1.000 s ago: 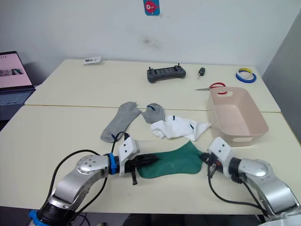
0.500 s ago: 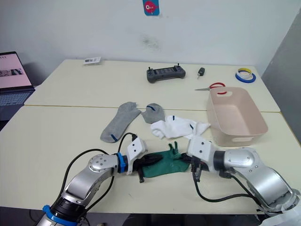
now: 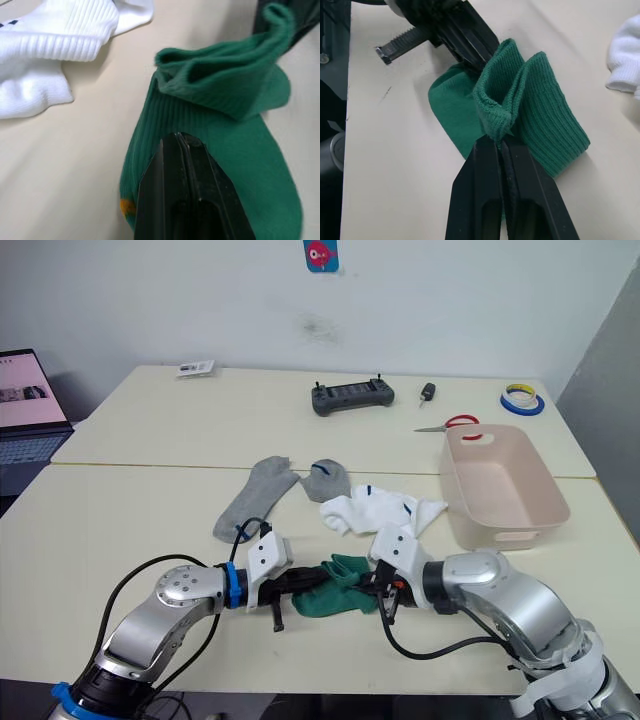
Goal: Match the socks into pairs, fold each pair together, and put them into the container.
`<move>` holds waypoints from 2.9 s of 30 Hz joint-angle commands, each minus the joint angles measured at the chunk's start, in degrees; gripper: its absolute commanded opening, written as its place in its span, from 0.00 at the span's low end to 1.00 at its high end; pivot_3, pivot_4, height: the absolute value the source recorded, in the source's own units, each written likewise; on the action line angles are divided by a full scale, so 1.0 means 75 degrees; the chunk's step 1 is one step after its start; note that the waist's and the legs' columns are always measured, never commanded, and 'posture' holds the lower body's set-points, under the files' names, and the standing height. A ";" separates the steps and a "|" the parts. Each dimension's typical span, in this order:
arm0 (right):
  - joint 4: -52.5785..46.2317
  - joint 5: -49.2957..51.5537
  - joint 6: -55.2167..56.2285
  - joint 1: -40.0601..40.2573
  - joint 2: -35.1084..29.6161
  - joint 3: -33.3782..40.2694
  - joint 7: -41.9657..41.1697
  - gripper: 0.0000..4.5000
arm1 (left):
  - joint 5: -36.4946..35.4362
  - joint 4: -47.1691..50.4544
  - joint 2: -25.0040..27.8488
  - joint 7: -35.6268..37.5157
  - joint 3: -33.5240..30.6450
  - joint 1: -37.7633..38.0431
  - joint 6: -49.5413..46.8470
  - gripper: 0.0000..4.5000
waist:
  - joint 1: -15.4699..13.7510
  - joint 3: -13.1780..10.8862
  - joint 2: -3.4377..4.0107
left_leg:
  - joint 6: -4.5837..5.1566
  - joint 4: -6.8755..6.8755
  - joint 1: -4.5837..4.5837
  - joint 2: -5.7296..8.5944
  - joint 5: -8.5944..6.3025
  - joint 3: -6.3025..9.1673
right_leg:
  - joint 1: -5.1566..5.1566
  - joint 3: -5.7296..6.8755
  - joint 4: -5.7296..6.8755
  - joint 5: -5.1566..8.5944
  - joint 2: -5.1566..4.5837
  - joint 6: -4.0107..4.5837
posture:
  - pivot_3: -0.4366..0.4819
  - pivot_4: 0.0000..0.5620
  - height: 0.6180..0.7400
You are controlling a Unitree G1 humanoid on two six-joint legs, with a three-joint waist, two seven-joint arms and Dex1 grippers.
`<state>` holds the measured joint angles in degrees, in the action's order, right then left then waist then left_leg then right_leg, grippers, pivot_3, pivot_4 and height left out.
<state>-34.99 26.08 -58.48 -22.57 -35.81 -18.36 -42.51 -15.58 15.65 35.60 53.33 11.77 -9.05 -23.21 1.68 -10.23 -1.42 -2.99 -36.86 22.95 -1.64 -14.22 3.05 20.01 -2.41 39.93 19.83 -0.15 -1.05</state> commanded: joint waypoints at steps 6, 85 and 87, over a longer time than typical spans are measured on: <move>-0.0047 0.0466 -0.0432 -0.0580 0.0544 -0.0079 0.0094 0.00 | 0.0476 -0.0585 -0.0010 0.0070 0.0308 0.0238 0.0746 0.00 | 0.0000 0.0000 0.0001 | 0.0000 0.0001 0.0000 -0.0001 0.0000 0.0002 | 0.0001 0.0001 0.0000 0.0000 0.0000 0.0000 | 0.48 0.27 0.97; 0.1011 -0.2169 0.2746 0.0325 0.0344 -0.1638 -0.0520 0.01 | 0.0016 0.0243 0.1377 0.1640 0.0331 -0.0431 0.0499 0.00 | 0.0013 -0.0024 0.0004 | 0.0000 0.0005 0.0009 -0.0003 0.0000 -0.0001 | 0.0018 0.0000 0.0003 0.0000 0.0005 0.0000 | 0.48 0.27 0.97; 0.1044 -0.2293 0.2725 0.0397 0.0194 -0.1653 -0.0567 0.01 | 0.0308 -0.0109 0.1431 0.1633 0.0377 -0.0332 0.0764 0.00 | 0.0011 -0.0024 0.0004 | 0.0000 0.0004 0.0010 -0.0001 0.0000 -0.0003 | 0.0018 -0.0001 0.0002 0.0001 0.0004 0.0000 | 0.48 0.27 0.97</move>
<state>-26.36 9.70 -39.02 -19.56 -33.74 -30.88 -46.31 -14.61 15.40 45.50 65.57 14.32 -11.91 -19.22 1.76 -10.41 -1.39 -2.99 -36.82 23.02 -1.64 -14.21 3.00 20.14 -2.41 39.94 19.83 -0.13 -1.05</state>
